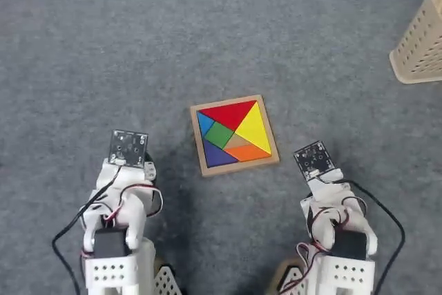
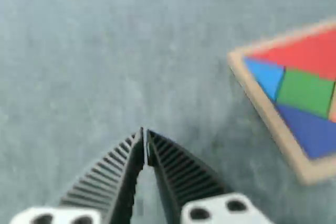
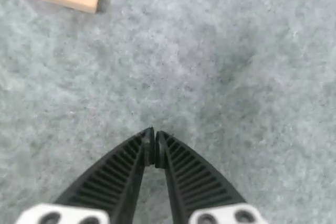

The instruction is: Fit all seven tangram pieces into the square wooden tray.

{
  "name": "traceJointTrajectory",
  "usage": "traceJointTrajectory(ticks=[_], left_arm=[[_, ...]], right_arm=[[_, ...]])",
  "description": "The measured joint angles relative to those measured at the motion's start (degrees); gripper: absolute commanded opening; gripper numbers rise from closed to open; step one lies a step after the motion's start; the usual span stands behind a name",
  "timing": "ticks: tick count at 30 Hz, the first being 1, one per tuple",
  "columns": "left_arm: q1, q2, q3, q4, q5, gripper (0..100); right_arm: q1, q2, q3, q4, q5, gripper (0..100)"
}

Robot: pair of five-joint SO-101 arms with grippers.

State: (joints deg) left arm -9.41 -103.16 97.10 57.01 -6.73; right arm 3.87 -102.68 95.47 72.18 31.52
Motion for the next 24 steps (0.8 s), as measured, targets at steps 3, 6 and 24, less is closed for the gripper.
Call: traceJointTrajectory(ticks=[3,6,24], left_arm=[[-0.1,0.0,0.0,5.5,0.0,1],[-0.1,0.0,0.0,12.0,0.0,1],[0.0,0.0,0.0,14.5,0.0,1]], right_arm=[[0.0,0.0,0.0,0.0,0.0,0.6],[0.0,0.0,0.0,0.1,0.0,0.6],[0.0,0.0,0.0,0.4,0.0,0.6]])
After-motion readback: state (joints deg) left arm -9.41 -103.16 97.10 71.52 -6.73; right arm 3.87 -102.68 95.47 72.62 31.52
